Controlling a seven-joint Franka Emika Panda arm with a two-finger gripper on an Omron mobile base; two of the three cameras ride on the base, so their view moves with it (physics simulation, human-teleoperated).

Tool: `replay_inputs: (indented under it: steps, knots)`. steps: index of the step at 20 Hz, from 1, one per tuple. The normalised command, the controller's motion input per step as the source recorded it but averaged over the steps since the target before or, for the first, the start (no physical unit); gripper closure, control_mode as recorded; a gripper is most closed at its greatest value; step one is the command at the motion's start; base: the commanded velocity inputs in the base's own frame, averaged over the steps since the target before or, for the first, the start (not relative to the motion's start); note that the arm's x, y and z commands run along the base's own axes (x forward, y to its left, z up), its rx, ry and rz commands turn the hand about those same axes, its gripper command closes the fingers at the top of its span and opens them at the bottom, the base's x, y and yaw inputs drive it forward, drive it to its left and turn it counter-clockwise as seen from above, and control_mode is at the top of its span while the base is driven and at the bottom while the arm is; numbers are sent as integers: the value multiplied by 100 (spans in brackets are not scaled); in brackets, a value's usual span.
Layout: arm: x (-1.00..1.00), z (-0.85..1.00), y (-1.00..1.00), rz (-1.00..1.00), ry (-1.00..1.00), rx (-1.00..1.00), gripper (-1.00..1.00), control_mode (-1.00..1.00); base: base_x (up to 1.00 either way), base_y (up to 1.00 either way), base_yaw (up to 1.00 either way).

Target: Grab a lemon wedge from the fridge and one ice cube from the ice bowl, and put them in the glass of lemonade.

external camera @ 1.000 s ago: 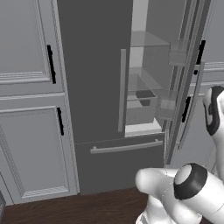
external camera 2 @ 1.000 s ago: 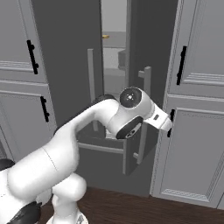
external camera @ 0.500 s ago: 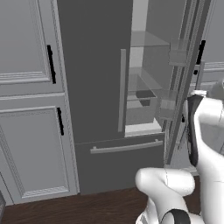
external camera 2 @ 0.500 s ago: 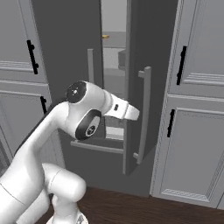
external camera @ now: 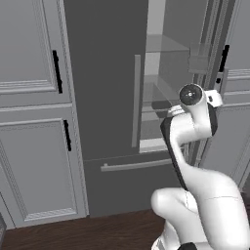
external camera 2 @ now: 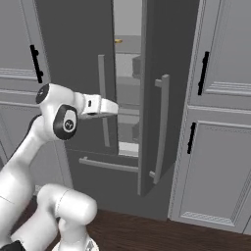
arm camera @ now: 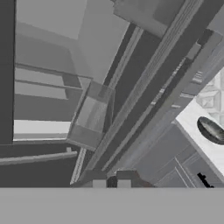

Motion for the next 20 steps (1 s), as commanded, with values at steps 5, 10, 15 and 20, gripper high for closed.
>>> replay_inputs:
  steps: [5,10,15,20]
  knots:
    - [91,3,65,3,22,-30,-100,-100,0,0,0]
    - [72,-2,-9,-3,12,-32,-100,-100,0,0,0]
    - [54,0,-29,-8,17,-20,-100,-100,0,0,0]
    - [48,0,-52,-11,19,-7,-100,-100,0,0,0]
